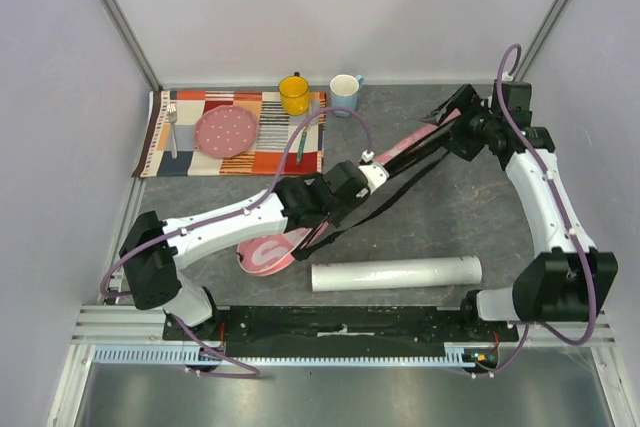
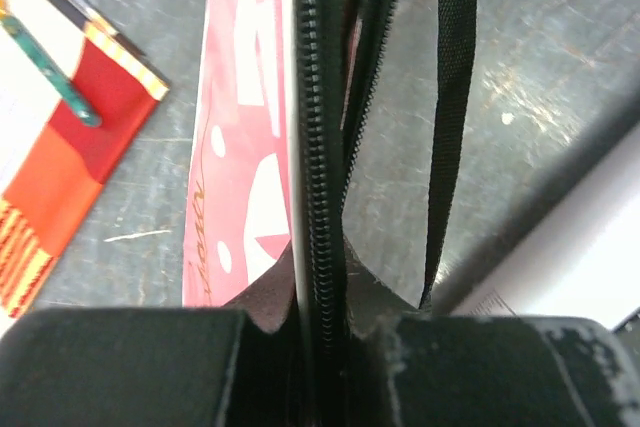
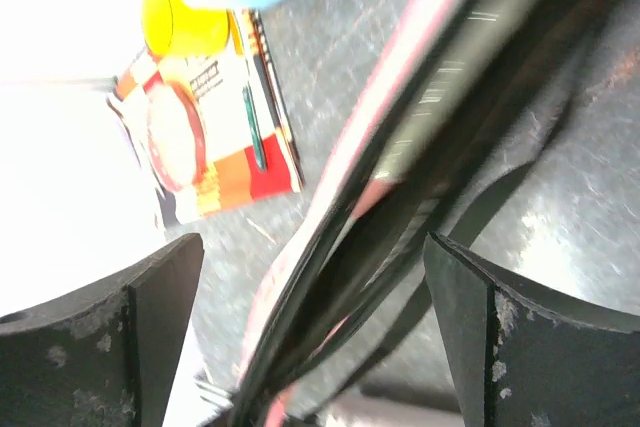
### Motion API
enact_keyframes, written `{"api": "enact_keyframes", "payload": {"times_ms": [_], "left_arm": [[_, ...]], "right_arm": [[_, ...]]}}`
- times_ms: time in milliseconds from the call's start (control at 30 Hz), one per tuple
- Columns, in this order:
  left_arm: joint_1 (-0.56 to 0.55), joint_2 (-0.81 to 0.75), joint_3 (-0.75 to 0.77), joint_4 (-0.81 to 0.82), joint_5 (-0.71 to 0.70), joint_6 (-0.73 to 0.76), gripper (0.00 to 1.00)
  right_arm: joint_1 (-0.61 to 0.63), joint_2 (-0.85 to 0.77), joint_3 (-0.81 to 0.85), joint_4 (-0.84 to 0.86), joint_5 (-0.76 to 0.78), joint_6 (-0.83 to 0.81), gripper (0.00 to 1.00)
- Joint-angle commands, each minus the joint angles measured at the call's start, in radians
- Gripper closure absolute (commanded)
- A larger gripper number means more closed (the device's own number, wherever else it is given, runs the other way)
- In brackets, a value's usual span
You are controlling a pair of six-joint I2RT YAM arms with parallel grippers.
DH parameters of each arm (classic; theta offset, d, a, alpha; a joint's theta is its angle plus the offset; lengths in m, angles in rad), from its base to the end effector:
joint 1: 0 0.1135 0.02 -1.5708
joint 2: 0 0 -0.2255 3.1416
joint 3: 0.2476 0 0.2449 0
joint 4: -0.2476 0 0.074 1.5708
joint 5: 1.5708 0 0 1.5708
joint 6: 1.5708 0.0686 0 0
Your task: Pack up the badminton gear
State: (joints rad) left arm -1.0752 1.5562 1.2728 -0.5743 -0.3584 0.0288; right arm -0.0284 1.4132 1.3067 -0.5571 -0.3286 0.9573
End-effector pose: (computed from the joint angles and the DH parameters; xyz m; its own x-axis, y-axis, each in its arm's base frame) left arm 0.1885 -0.2981 0.2257 -0.3389 0.6837 -0.6463 0.7247 0.6278 0.2840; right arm 0.3370 0.0126 0.2851 -0.5403 0.7896 -0.2910 0.3726 0.5346 0.7586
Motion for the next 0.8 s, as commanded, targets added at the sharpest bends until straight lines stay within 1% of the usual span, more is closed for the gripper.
{"api": "enact_keyframes", "payload": {"times_ms": [0,33,133,200,267,300,333,400,433,500,567,600,633,700,733,767], "left_arm": [[0.043,-0.061,0.060,-0.042,0.234,-0.056,0.98],[0.052,-0.062,0.066,-0.048,0.254,-0.055,0.98],[0.077,-0.070,0.102,-0.088,0.312,-0.052,0.98],[0.092,-0.071,0.123,-0.099,0.352,-0.056,0.98],[0.093,-0.048,0.161,-0.117,0.383,-0.052,0.98],[0.093,-0.033,0.178,-0.133,0.387,-0.040,0.98],[0.093,-0.021,0.207,-0.159,0.388,-0.038,0.98],[0.100,0.013,0.223,-0.171,0.394,-0.030,0.98],[0.100,0.024,0.240,-0.183,0.398,-0.030,0.98],[0.101,0.042,0.249,-0.187,0.400,-0.030,0.98],[0.106,0.059,0.257,-0.177,0.374,-0.047,0.98],[0.107,0.064,0.261,-0.173,0.372,-0.052,0.98],[0.110,0.074,0.270,-0.170,0.372,-0.056,0.98],[0.116,0.093,0.273,-0.145,0.365,-0.081,0.98],[0.121,0.111,0.276,-0.127,0.361,-0.093,0.98],[0.121,0.113,0.277,-0.122,0.363,-0.093,0.98]], "right_arm": [[-0.002,-0.088,0.000,-0.101,-0.070,-0.270,0.02],[-0.001,-0.106,0.026,-0.148,-0.070,-0.320,0.02],[0.001,-0.167,0.045,-0.226,-0.023,-0.387,0.02],[0.005,-0.192,0.016,-0.247,-0.018,-0.367,0.02],[0.022,-0.212,-0.042,-0.264,-0.017,-0.269,0.02],[0.065,-0.217,-0.053,-0.267,-0.012,-0.240,0.02],[0.108,-0.233,-0.049,-0.302,0.058,-0.215,0.02],[0.136,-0.267,-0.018,-0.329,0.139,-0.187,0.02],[0.145,-0.278,0.023,-0.374,0.208,-0.177,0.02],[0.166,-0.333,0.020,-0.374,0.224,-0.086,0.02],[0.177,-0.384,-0.088,-0.348,0.217,0.030,0.02],[0.195,-0.442,-0.146,-0.269,0.205,0.166,0.02],[0.203,-0.465,-0.253,-0.238,0.191,0.228,0.02],[0.217,-0.477,-0.312,-0.177,0.195,0.309,0.02],[0.229,-0.452,-0.336,-0.152,0.166,0.329,0.02],[0.255,-0.412,-0.324,-0.126,0.166,0.345,0.02]]}}
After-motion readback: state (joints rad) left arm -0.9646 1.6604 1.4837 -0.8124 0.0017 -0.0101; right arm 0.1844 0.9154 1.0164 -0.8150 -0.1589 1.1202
